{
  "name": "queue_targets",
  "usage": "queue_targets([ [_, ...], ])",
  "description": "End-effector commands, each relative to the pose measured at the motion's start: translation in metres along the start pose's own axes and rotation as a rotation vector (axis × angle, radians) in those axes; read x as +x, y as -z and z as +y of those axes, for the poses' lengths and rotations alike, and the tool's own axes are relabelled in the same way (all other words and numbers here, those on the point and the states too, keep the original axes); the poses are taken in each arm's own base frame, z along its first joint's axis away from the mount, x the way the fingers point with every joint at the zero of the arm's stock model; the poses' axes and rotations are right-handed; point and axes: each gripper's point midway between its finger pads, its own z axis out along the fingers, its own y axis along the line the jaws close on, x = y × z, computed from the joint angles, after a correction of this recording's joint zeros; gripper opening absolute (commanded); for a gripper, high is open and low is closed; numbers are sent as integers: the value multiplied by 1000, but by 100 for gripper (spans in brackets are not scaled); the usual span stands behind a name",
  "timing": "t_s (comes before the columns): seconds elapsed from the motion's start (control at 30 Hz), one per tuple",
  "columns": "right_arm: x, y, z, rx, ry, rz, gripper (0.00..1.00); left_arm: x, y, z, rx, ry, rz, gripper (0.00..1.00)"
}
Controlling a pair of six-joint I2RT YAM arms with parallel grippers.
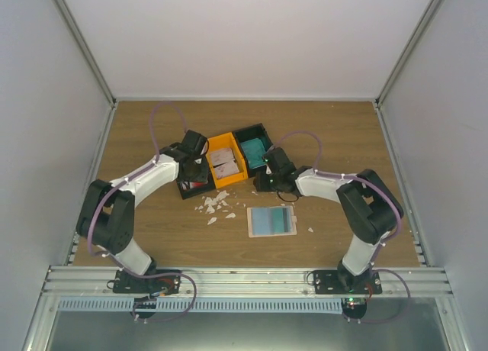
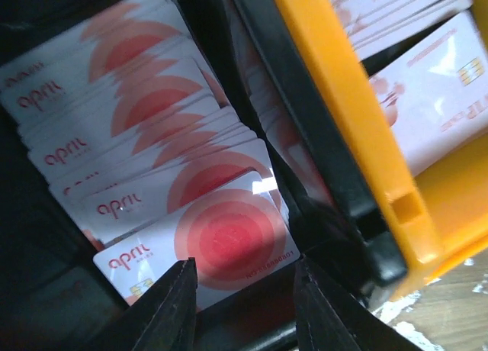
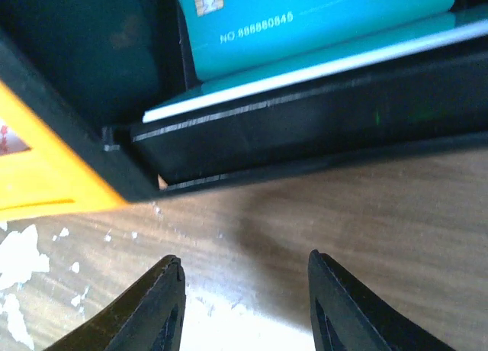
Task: Put the credit cards into the card holder
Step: Adjust the storage box at the center of the board.
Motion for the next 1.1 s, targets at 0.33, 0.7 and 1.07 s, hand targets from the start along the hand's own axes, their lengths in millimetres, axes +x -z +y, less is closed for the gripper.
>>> queue_targets([
  [0.33,-22,-9,-27,121,-73,-64,46,-12,-19,-56,275,-128,19,48],
  [0.7,-19,-6,-22,-1,-123,-54,45,-14,-22,-60,264,-141,41,50],
  [1.07,-4,10,9,-96,-50,-95,46,-5,-26,-38,145,-237,98,48],
])
